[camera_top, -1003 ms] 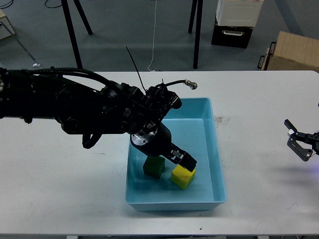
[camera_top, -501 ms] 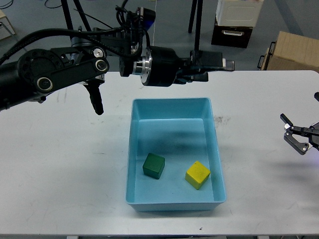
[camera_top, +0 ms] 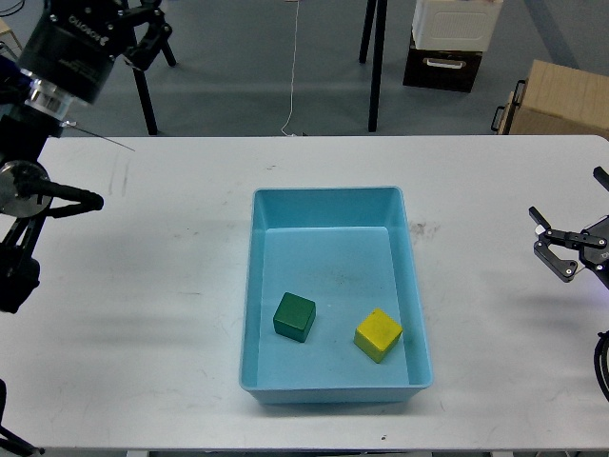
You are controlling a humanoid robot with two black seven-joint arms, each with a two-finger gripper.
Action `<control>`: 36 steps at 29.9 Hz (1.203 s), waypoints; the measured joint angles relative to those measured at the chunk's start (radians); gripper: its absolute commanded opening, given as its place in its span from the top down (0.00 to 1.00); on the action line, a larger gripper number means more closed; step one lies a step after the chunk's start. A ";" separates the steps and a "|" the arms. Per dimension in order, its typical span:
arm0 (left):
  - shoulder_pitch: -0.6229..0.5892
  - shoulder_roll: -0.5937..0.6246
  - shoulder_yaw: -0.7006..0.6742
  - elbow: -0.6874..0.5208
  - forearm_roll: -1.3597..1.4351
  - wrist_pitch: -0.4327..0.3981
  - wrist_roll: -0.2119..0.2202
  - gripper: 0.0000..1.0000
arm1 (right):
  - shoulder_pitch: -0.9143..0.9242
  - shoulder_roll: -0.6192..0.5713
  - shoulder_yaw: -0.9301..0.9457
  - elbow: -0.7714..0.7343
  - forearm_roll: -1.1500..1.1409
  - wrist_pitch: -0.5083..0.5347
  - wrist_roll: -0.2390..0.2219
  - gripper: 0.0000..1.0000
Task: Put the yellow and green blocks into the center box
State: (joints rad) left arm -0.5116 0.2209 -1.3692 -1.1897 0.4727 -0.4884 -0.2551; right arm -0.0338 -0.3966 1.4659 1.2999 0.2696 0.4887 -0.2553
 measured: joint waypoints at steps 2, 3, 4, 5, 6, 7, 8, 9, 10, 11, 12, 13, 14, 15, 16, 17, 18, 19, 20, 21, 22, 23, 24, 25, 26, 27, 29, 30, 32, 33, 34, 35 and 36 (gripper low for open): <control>0.125 -0.057 -0.097 -0.088 -0.006 0.000 0.002 0.01 | -0.005 0.018 0.001 0.003 0.001 0.000 0.021 0.00; 0.193 -0.095 -0.138 -0.141 -0.014 0.000 0.002 0.01 | -0.012 0.026 0.002 0.005 0.002 0.000 0.036 0.00; 0.252 -0.128 -0.167 -0.184 -0.024 0.000 0.001 0.01 | -0.023 0.035 0.003 0.009 0.002 0.000 0.055 0.00; 0.319 -0.164 -0.193 -0.231 -0.042 0.000 0.000 0.01 | -0.040 0.042 0.004 0.012 0.003 0.000 0.074 0.00; 0.384 -0.190 -0.211 -0.274 -0.066 0.000 -0.001 0.01 | -0.057 0.047 0.008 0.016 0.003 0.000 0.088 0.00; 0.436 -0.203 -0.221 -0.307 -0.091 0.000 0.000 0.01 | -0.078 0.053 0.015 0.025 0.005 0.000 0.101 0.00; 0.493 -0.212 -0.226 -0.344 -0.123 0.000 0.001 0.01 | -0.101 0.061 0.025 0.039 0.006 0.000 0.108 0.00; 0.549 -0.216 -0.226 -0.378 -0.154 0.000 0.005 0.01 | -0.124 0.071 0.035 0.054 0.007 0.000 0.111 0.00; 0.603 -0.218 -0.225 -0.405 -0.180 0.000 0.012 0.01 | -0.153 0.083 0.046 0.074 0.007 0.000 0.114 0.00; 0.647 -0.219 -0.222 -0.426 -0.199 0.000 0.020 0.01 | -0.182 0.094 0.057 0.098 0.007 0.000 0.115 0.00; 0.694 -0.220 -0.214 -0.444 -0.216 0.000 0.033 0.01 | -0.211 0.104 0.065 0.125 0.007 0.000 0.115 0.00; 0.734 -0.220 -0.199 -0.457 -0.228 0.000 0.047 0.01 | -0.234 0.111 0.069 0.147 0.007 0.000 0.116 0.00; 0.767 -0.221 -0.183 -0.464 -0.238 0.000 0.058 0.01 | -0.261 0.119 0.071 0.171 0.007 0.000 0.116 0.00; 0.805 -0.221 -0.160 -0.471 -0.254 0.000 0.068 0.00 | -0.289 0.128 0.071 0.194 0.006 0.000 0.116 0.00; 0.840 -0.221 -0.132 -0.475 -0.272 0.000 0.075 0.00 | -0.309 0.135 0.071 0.211 0.005 0.000 0.115 0.00; 0.866 -0.221 -0.104 -0.479 -0.289 0.000 0.078 0.00 | -0.329 0.142 0.070 0.228 0.004 0.000 0.114 0.00; 0.892 -0.221 -0.066 -0.484 -0.310 0.000 0.080 0.00 | -0.343 0.147 0.069 0.240 0.004 0.000 0.114 0.00; 0.913 -0.221 -0.026 -0.488 -0.328 0.000 0.081 0.00 | -0.352 0.149 0.069 0.248 0.004 0.000 0.113 0.00; 0.929 -0.221 0.005 -0.491 -0.340 0.000 0.080 0.00 | -0.359 0.151 0.070 0.255 0.004 0.000 0.113 0.00; 0.945 -0.221 0.037 -0.493 -0.351 0.000 0.077 0.00 | -0.364 0.151 0.072 0.259 0.004 0.000 0.113 0.00; 0.958 -0.221 0.060 -0.494 -0.357 0.000 0.073 0.00 | -0.367 0.151 0.074 0.261 0.004 0.000 0.113 0.00; 0.964 -0.221 0.075 -0.496 -0.360 0.000 0.072 0.00 | -0.370 0.151 0.077 0.261 0.003 0.000 0.113 0.00; 0.969 -0.221 0.086 -0.497 -0.362 0.000 0.071 0.00 | -0.371 0.151 0.080 0.261 0.003 0.000 0.113 0.00; 0.971 -0.221 0.093 -0.499 -0.363 0.000 0.070 0.00 | -0.373 0.151 0.082 0.261 0.003 0.000 0.113 0.00; 0.971 -0.221 0.096 -0.502 -0.364 0.000 0.070 0.00 | -0.377 0.150 0.085 0.262 0.003 0.000 0.113 0.00; 0.972 -0.221 0.098 -0.507 -0.364 0.000 0.070 0.00 | -0.382 0.150 0.086 0.263 0.003 0.000 0.113 0.00; 0.974 -0.221 0.100 -0.523 -0.364 0.000 0.069 0.00 | -0.392 0.150 0.090 0.265 0.003 0.000 0.113 0.00; 0.975 -0.221 0.100 -0.527 -0.364 0.000 0.069 0.00 | -0.394 0.150 0.093 0.266 0.003 0.000 0.113 0.00; 0.976 -0.221 0.103 -0.532 -0.364 0.000 0.069 0.00 | -0.395 0.150 0.098 0.267 0.002 0.000 0.113 0.00; 0.976 -0.221 0.106 -0.532 -0.364 0.000 0.069 0.00 | -0.396 0.150 0.103 0.267 0.002 0.000 0.113 0.00; 0.976 -0.221 0.111 -0.533 -0.364 0.000 0.069 0.00 | -0.397 0.150 0.107 0.268 0.002 0.000 0.113 0.00; 0.976 -0.221 0.118 -0.533 -0.364 0.000 0.069 0.00 | -0.398 0.148 0.111 0.268 0.002 0.000 0.113 0.00; 0.976 -0.221 0.125 -0.533 -0.364 0.000 0.069 0.00 | -0.400 0.146 0.116 0.269 0.002 0.000 0.113 0.00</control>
State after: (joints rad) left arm 0.4648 0.0001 -1.2440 -1.7225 0.1089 -0.4888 -0.1857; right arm -0.4335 -0.2507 1.5819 1.5690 0.2715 0.4887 -0.1427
